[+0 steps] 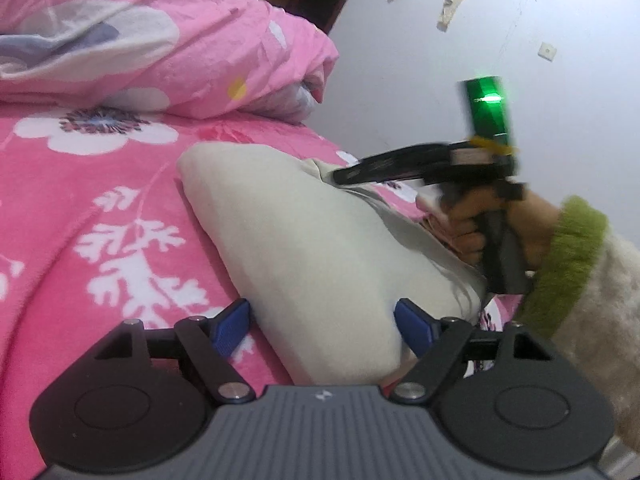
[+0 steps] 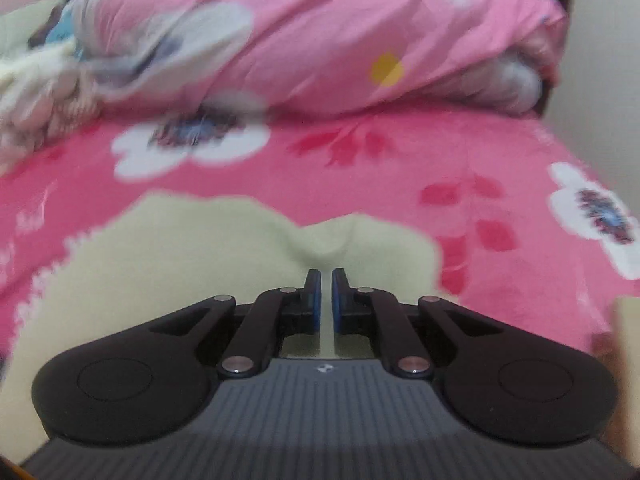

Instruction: Fold clothes

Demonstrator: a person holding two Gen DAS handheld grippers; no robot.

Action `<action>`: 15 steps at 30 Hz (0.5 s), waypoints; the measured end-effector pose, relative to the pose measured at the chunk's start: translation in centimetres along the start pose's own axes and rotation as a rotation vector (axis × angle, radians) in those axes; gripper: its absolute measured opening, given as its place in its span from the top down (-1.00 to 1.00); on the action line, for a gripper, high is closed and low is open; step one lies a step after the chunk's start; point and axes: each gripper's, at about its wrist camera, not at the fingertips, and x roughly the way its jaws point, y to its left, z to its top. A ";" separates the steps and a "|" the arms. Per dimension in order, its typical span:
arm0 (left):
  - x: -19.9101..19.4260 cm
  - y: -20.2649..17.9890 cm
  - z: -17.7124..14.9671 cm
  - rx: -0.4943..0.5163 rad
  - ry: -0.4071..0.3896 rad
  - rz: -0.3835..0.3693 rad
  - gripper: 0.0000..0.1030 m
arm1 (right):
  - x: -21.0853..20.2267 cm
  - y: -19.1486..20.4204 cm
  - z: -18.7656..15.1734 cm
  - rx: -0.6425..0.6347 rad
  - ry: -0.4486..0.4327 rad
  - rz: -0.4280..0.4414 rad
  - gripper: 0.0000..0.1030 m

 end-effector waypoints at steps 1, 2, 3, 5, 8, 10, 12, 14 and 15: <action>-0.6 -0.4 0.2 0.011 -0.024 0.008 -0.48 | -1.9 0.0 0.1 0.004 -0.044 -0.013 0.91; -1.2 -0.8 0.5 0.030 -0.053 0.015 -0.48 | -3.8 -0.1 0.2 0.008 -0.087 -0.025 0.91; -1.8 -1.3 0.9 0.048 -0.083 0.023 -0.48 | -5.5 0.0 0.2 0.002 -0.124 -0.036 0.91; -2.3 -2.7 1.8 0.104 -0.124 0.020 -0.48 | -8.1 0.2 -0.4 -0.050 -0.160 -0.042 0.91; -0.9 -5.0 2.6 0.210 -0.090 0.034 -0.48 | -9.2 0.5 -1.9 -0.073 -0.144 0.014 0.91; 1.0 -5.9 2.6 0.246 -0.028 0.051 -0.47 | -7.9 0.5 -3.6 -0.080 -0.098 0.017 0.91; 2.7 -6.2 2.1 0.258 0.035 0.070 -0.44 | -5.9 -0.2 -5.9 -0.050 -0.070 0.023 0.91; 3.3 -6.7 1.7 0.293 0.047 0.098 -0.45 | -4.2 -1.0 -8.0 0.000 -0.065 0.035 0.91; 3.3 -7.0 1.7 0.299 0.056 0.107 -0.47 | -4.5 -1.4 -7.8 0.037 -0.067 0.046 0.91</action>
